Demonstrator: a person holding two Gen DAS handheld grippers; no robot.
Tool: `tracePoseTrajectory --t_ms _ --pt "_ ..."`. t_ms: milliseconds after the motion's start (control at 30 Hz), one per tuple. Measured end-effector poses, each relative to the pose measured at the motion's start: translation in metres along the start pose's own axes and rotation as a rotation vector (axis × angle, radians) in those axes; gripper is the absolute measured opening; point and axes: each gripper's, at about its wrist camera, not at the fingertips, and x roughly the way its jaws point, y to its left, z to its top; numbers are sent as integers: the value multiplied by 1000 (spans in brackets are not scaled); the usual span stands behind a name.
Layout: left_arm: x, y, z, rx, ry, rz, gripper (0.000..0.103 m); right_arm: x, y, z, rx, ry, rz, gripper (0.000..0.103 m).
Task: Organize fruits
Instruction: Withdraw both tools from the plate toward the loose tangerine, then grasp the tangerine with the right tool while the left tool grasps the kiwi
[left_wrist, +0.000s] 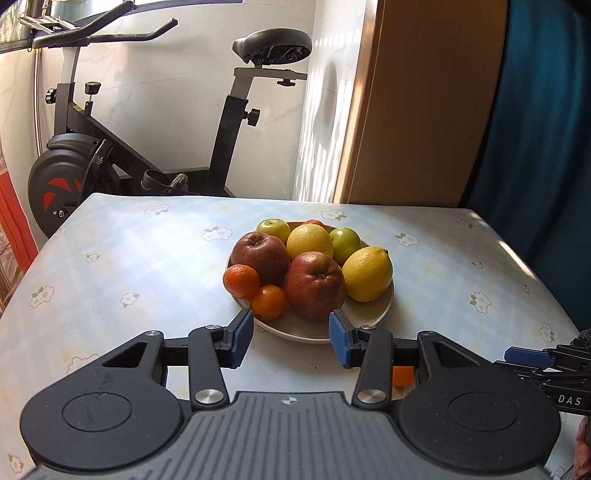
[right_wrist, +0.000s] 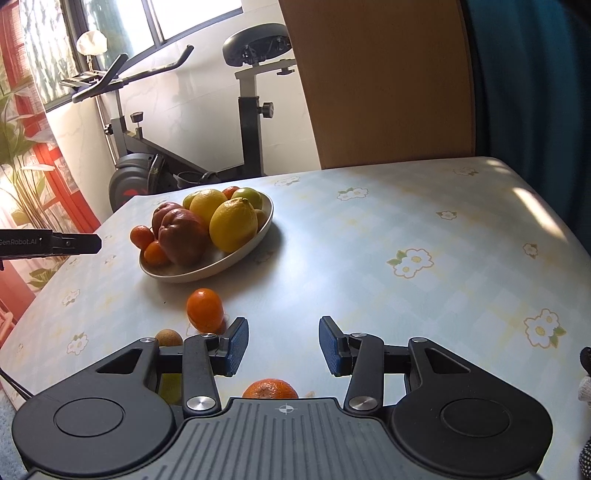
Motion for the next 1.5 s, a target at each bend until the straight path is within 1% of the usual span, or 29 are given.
tracePoseTrajectory --t_ms 133,367,467,700,933,1033,1100,1300,1400,1467,1500 --pt "2 1 -4 1 13 -12 47 0 0 -3 -8 37 0 40" --pt "4 1 -4 0 29 -43 47 2 3 -5 -29 68 11 40" --pt "5 -1 -3 15 28 -43 47 0 6 -8 -38 76 12 40" --pt "7 0 -5 9 37 -51 47 -1 10 -17 -50 118 25 40" --pt "11 -1 -7 1 67 -86 47 4 10 -20 -45 151 17 40" --pt "15 -2 -8 -5 92 -103 47 7 9 -21 -43 165 23 39" --pt "19 -2 -10 -15 113 -122 47 8 9 -21 -46 167 20 35" --pt "32 -8 -12 -20 174 -170 47 9 10 -17 -47 149 29 34" --pt "43 -11 -12 -21 221 -218 47 9 12 -12 -56 130 28 34" --pt "51 -11 -14 -18 255 -220 46 10 13 -8 -55 118 29 34" --pt "57 -10 -16 -38 283 -225 46 10 13 -6 -56 115 31 34"
